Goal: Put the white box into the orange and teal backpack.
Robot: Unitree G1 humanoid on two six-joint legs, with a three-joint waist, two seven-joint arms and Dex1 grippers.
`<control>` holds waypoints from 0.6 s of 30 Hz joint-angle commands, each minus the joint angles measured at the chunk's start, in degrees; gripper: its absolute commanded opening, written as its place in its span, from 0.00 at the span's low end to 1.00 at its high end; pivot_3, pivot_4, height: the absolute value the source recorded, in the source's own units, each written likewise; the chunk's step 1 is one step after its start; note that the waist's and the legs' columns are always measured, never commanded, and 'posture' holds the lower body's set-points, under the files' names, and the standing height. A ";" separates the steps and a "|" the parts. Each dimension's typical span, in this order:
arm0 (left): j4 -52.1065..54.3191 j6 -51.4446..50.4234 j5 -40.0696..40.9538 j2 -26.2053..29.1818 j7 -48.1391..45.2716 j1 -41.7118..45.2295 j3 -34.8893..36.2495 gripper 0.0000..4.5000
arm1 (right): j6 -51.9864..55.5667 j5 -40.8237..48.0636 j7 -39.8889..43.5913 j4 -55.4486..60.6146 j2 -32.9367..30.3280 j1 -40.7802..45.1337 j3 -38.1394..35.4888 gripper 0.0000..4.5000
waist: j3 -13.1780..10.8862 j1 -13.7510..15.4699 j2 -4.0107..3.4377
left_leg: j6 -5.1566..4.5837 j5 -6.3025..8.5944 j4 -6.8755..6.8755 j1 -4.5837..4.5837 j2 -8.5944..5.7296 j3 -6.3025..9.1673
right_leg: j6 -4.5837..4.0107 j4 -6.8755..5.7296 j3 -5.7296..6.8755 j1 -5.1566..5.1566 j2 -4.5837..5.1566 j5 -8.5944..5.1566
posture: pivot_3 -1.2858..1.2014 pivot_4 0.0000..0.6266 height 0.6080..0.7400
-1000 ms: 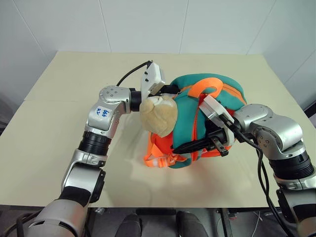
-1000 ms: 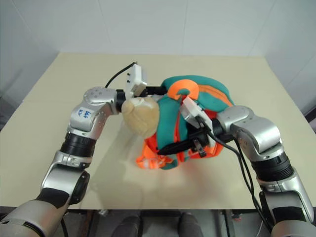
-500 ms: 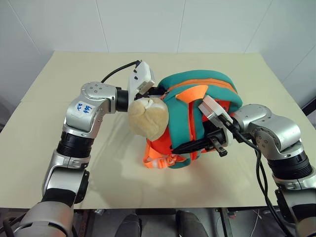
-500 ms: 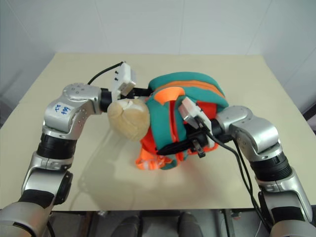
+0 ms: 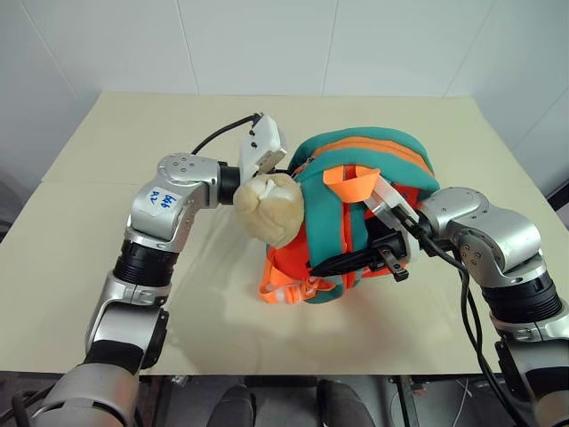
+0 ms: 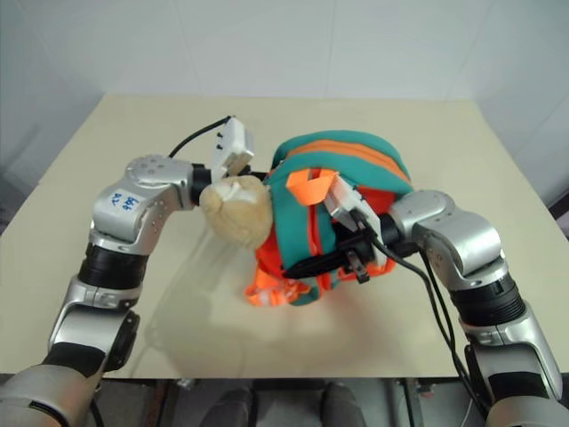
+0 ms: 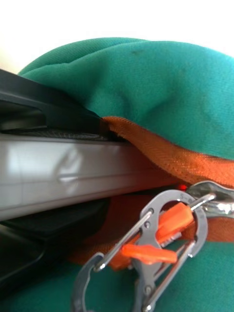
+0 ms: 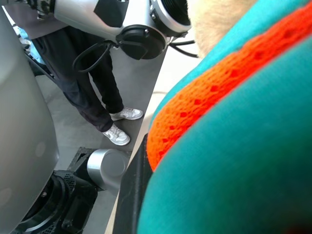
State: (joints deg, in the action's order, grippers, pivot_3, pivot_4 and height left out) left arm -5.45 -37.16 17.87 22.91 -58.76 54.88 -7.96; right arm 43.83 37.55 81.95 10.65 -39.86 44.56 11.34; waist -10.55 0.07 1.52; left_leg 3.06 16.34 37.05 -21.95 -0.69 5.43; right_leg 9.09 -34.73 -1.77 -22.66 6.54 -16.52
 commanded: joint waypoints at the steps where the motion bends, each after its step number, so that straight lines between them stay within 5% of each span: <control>1: -3.72 2.03 -0.80 -3.69 2.31 0.75 -1.63 0.32 | -0.41 0.47 0.31 0.61 0.57 1.34 -0.16 0.12 | 0.00 0.11 0.00 | -0.01 0.01 0.02 0.00 -0.01 0.00 | 0.00 0.03 0.00 0.02 0.01 0.00 | 0.52 0.24 1.00; 8: -12.44 9.79 -1.56 -9.46 6.80 5.63 2.09 0.31 | -0.02 0.47 0.29 0.61 0.75 1.55 -0.32 0.12 | 0.00 0.99 0.00 | -0.02 0.01 0.08 0.00 -0.06 0.02 | 0.02 0.10 0.00 0.04 0.04 0.01 | 0.52 0.24 1.00; 18: -19.58 20.58 -7.98 -13.38 7.47 2.33 -2.31 0.31 | 0.12 0.41 0.23 0.45 1.21 1.73 -0.32 0.12 | 0.00 1.49 0.00 | 0.09 -0.06 0.09 -0.05 -0.09 0.02 | 0.04 0.18 0.02 0.04 0.07 0.02 | 0.52 0.24 1.00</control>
State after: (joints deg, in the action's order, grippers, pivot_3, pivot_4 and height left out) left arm -22.97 -18.64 13.22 11.79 -54.79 58.00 -7.14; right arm 43.96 36.81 81.66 8.87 -39.85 45.22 10.13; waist -10.55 1.56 1.52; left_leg 3.15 16.29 37.17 -22.00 -0.78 5.46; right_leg 9.13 -34.55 -1.75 -22.60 6.61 -16.50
